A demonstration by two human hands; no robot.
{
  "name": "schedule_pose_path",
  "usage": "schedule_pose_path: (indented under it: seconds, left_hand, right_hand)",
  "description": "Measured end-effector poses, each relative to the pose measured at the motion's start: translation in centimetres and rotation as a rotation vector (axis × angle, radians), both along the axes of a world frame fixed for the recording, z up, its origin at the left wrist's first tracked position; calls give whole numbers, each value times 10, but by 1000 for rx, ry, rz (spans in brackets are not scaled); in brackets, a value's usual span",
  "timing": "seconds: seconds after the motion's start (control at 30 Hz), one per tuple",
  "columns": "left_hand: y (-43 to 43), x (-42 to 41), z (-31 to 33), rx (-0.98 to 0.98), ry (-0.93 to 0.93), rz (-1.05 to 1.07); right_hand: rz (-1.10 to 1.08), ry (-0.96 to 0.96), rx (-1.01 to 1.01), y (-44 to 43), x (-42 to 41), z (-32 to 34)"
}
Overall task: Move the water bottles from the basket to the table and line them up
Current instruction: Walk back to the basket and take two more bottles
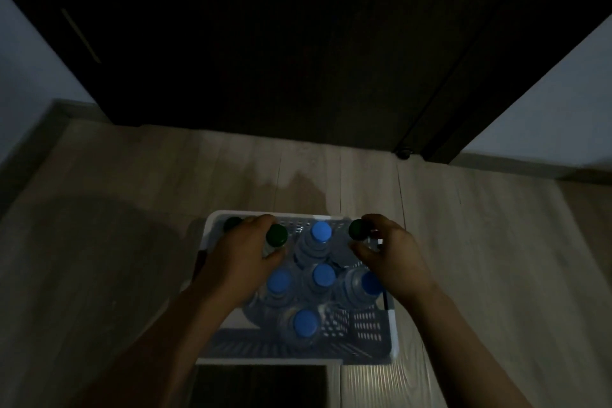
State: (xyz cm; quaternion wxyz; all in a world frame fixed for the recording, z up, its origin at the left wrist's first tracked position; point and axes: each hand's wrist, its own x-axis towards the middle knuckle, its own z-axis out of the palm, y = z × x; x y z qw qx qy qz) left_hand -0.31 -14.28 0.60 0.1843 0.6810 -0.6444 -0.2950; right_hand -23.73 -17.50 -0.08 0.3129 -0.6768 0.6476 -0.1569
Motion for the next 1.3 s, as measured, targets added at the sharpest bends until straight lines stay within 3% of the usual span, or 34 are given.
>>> schedule_pose_path:
  seconds: [0.4,0.67,0.83,1.03,1.3]
  left_hand:
    - [-15,-12,-1,22,-147,-19]
    - [-16,-10,-7,33,-81,-16]
    - [-13,-9,-1,-63,45,71]
    - [-5,-7,56,-177,181,152]
    - [8,-1,237,-255,199,128]
  right_hand:
    - [-52,28,-75,-7,3,-18]
    - [-123,-143,-107,-3,2,-23]
    - [-149,-218,-184,0,2,-8]
    - [-178,-307,-256,8,-2,56]
    - [-198,-368,-339,23,-3,239]
